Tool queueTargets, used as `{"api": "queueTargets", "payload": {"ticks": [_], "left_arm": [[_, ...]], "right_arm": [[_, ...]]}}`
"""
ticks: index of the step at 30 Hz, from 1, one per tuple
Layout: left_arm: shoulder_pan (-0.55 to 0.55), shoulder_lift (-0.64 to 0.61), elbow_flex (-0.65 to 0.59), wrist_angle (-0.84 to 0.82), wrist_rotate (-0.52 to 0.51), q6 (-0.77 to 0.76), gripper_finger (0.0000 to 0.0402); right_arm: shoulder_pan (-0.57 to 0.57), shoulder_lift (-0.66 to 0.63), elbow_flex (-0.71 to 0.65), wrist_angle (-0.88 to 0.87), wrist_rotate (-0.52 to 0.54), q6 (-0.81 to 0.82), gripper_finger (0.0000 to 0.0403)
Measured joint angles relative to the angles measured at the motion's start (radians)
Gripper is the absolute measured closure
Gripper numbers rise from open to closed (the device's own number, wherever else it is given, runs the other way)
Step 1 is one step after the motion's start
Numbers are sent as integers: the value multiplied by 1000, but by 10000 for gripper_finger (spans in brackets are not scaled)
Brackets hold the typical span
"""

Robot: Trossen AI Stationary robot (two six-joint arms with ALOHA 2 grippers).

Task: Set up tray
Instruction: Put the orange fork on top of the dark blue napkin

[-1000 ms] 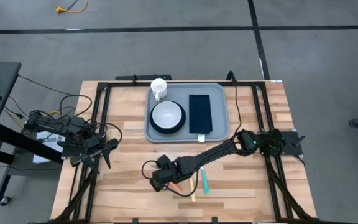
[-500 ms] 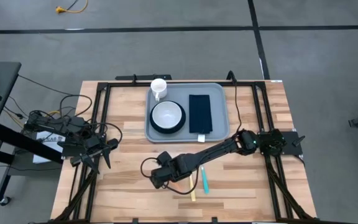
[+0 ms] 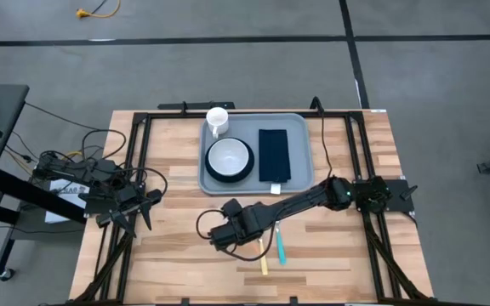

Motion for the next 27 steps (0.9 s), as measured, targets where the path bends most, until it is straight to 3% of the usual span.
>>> {"api": "queueTargets", "payload": {"ticks": [11, 20, 27], "left_arm": [[0, 0, 0, 8, -8, 0, 209], [0, 0, 0, 17, -80, 0, 209], [0, 0, 0, 43, -88, 1, 209]], "right_arm": [[-38, -71, 20, -289, 36, -1, 403], [-85, -237, -27, -292, 159, -77, 403], [-130, -453, -199, -288, 280, -68, 403]]}}
